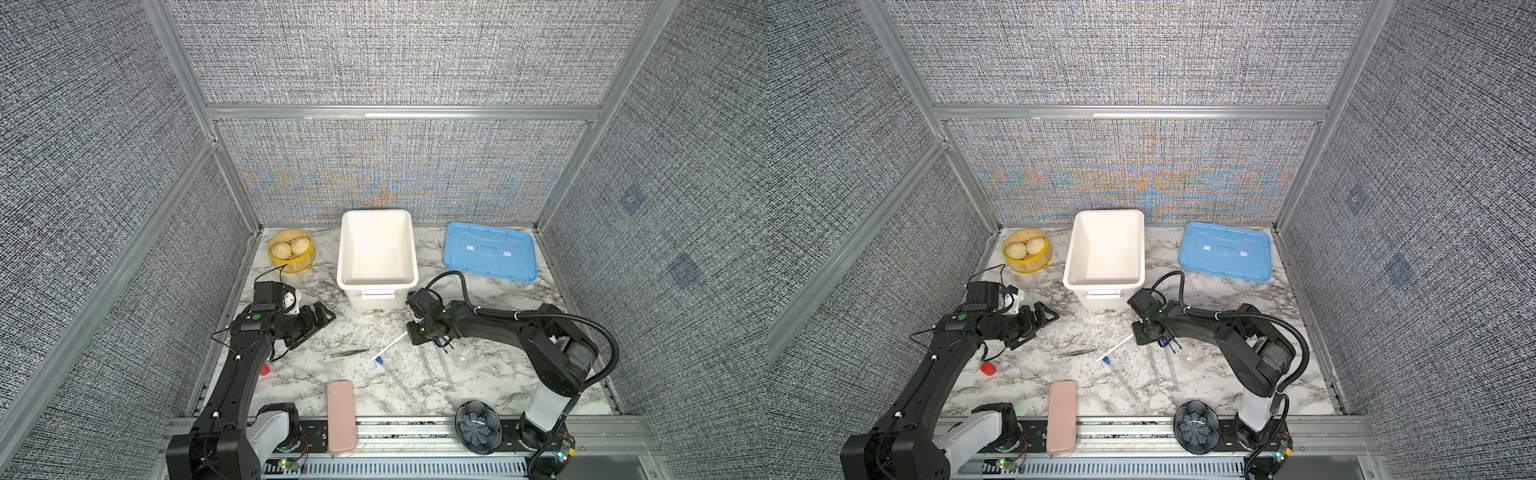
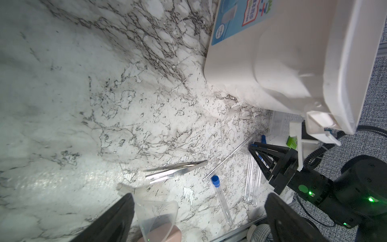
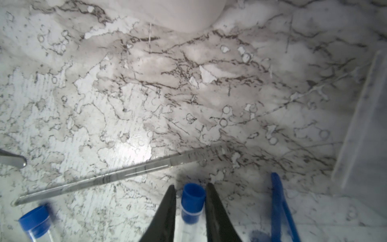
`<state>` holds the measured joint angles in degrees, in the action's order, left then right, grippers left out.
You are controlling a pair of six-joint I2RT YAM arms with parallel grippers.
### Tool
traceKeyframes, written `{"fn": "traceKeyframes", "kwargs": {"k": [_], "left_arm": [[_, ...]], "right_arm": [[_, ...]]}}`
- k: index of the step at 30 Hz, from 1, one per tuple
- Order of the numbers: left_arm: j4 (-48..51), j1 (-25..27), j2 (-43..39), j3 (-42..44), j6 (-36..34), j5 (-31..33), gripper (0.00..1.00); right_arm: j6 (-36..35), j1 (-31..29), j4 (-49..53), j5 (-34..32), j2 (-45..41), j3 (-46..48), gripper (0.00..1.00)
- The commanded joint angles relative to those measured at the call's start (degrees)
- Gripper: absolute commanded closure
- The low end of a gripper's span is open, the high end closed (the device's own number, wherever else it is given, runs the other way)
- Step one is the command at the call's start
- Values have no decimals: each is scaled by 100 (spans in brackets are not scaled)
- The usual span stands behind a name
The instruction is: Organize the chemistry lab equipment
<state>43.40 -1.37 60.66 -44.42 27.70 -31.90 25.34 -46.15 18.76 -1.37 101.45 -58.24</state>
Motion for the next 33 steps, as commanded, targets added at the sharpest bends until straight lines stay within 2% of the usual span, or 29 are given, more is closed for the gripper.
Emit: {"fn": "traceKeyframes", "kwargs": {"k": [1, 13, 19, 23, 28, 33], "left_arm": [[-29, -5, -13, 2, -2, -53, 1], [-68, -10, 52, 14, -2, -30, 1], [-81, -10, 78, 18, -2, -43, 1], [-93, -6, 99, 30, -2, -55, 1], [-95, -5, 113, 11, -35, -105, 1], [-137, -8, 42, 20, -46, -86, 1]], "right_arm": [[35, -51, 443, -135, -36, 23, 78], [216, -150, 363, -522, -683, 326, 86], [282, -149, 247, -1067, -1480, 560, 86], [222, -89, 0, -1700, -2252, 783, 86], [-153, 96, -1104, -2346, -3113, 1272, 86], [-828, 565, -3287, -2478, -3435, 1904, 86]]}}
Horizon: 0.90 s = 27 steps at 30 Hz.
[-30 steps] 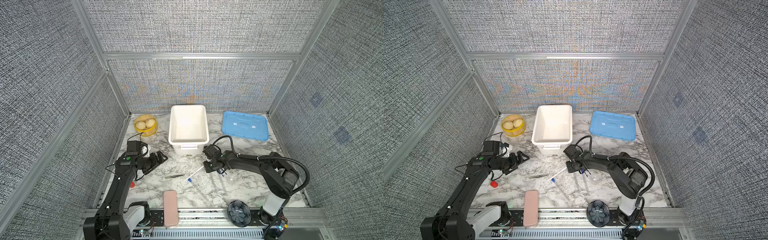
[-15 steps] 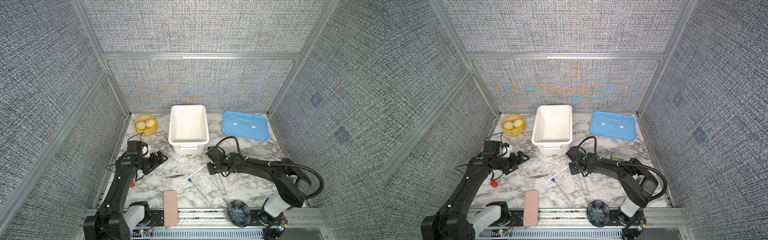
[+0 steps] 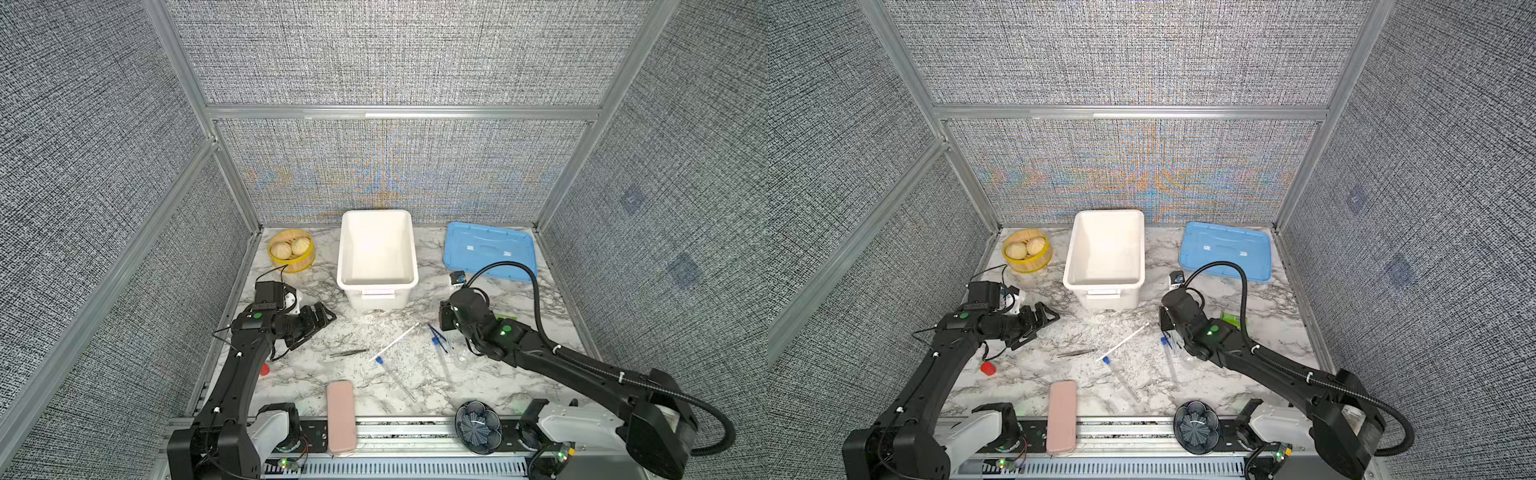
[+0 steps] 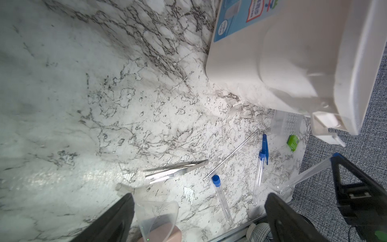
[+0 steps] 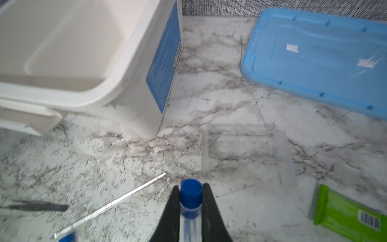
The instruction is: Organize the chemistry lab equipment
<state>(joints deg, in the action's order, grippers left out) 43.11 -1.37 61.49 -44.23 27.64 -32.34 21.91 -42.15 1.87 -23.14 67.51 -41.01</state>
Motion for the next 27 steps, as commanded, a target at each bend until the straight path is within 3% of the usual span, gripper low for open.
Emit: {"fn": "traceKeyframes", "kwargs": {"k": [1, 6, 14, 27], "left_arm": [[-110, -6, -50, -3, -39, -22, 1], [-130, -4, -130, 11, -13, 111, 1], [-157, -11, -377, -12, -30, 472, 1], [-423, -9, -1069, 232, 120, 824, 1]], "right_arm": [[-562, 293, -1909, -235, 2, 216, 86], [-868, 887, -3197, 302, 636, 172, 86], [-1445, 1123, -5256, 519, 1901, -17, 86], [-1390, 1429, -6513, 846, 2826, -6, 86]]}}
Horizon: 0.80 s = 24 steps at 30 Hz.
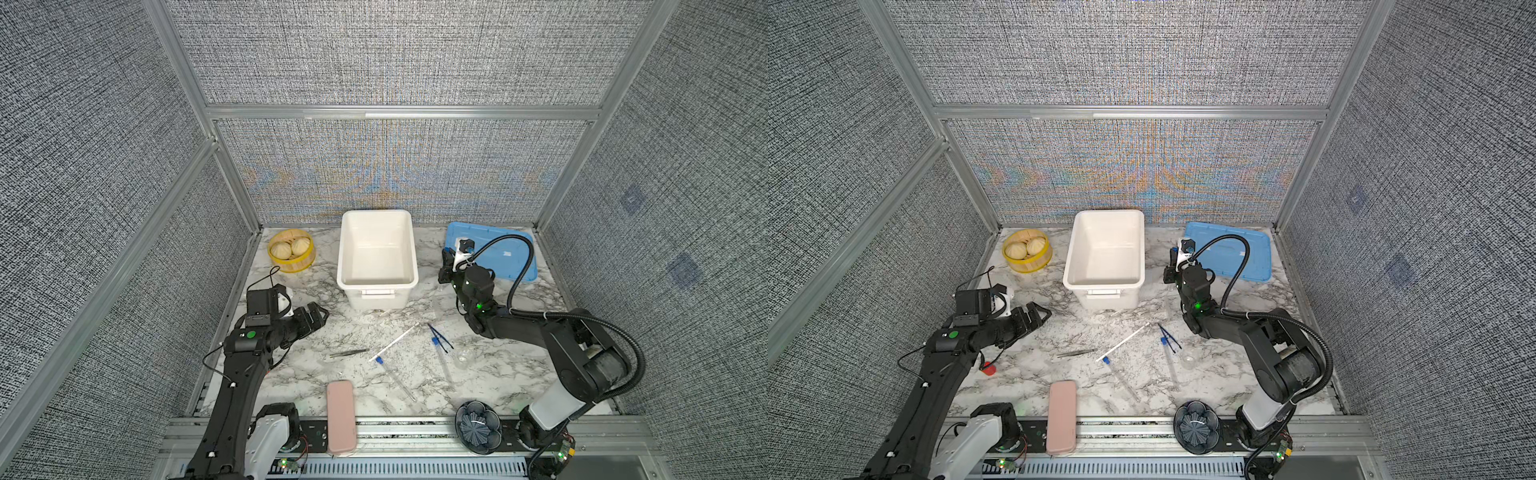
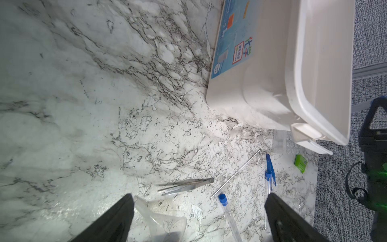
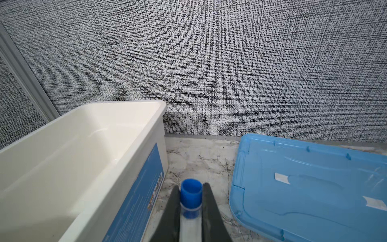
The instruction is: Organize the chemistry lab equipment
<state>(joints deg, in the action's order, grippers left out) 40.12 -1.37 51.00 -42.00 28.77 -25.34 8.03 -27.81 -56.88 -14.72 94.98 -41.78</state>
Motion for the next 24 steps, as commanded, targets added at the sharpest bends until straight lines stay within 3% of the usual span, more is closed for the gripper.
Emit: {"fn": "traceKeyframes", "kwargs": {"k": [1, 24], "left_arm": [[-127, -9, -21, 12, 6, 121, 1], [-127, -10, 74, 8, 14, 164, 1]], "right_arm": [[1, -5, -747, 25, 132, 118, 86], [-205, -53, -2328, -9, 420, 1086, 87]]}}
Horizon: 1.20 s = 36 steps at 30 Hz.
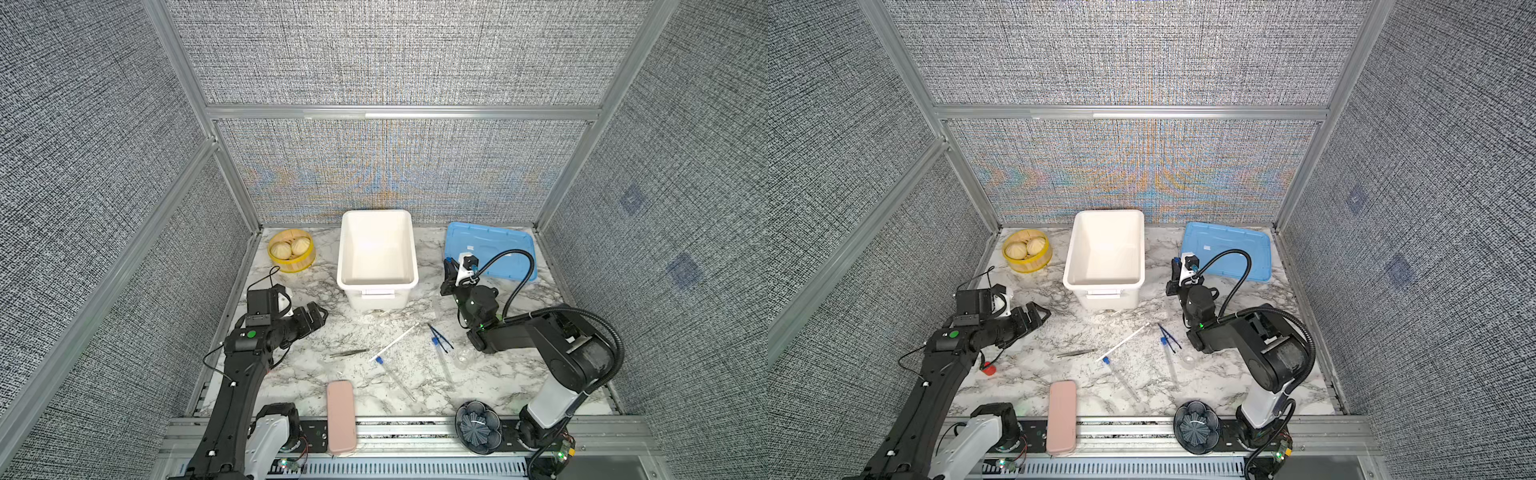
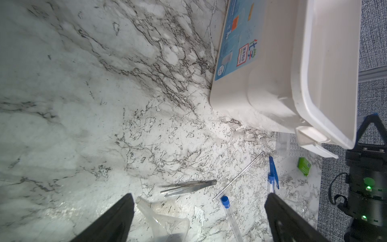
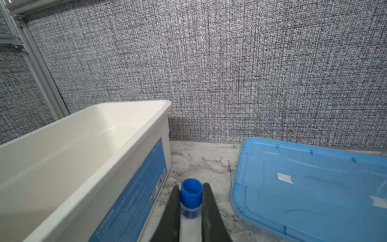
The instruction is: Organize the chemistry lab equipment
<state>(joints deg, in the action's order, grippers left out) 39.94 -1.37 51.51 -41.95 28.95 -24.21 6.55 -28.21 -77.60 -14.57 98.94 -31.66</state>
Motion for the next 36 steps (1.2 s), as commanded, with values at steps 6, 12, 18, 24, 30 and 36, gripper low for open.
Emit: {"fn": "traceKeyframes", "kwargs": {"k": [6, 12, 18, 24, 30, 36], "left_arm": [[-76, -10, 40, -12, 19, -14, 1], [-95, -4, -47, 6, -1, -13, 1], [-90, -4, -44, -1, 5, -40, 1], [-84, -8, -44, 3, 1, -65, 1], [-101, -5, 0, 3, -3, -73, 1], [-122, -4, -18, 20, 8, -80, 1]], "right_arm": [[-75, -45, -264, -2, -43, 182, 87], [-140, -110, -264, -26, -235, 259, 87], [-268, -181, -264, -59, -283, 226, 86], [-483, -220, -264, -187, -104, 224, 87], [-563, -242, -266, -168, -57, 221, 87], [-751, -277, -274, -173, -184, 394, 86]]}}
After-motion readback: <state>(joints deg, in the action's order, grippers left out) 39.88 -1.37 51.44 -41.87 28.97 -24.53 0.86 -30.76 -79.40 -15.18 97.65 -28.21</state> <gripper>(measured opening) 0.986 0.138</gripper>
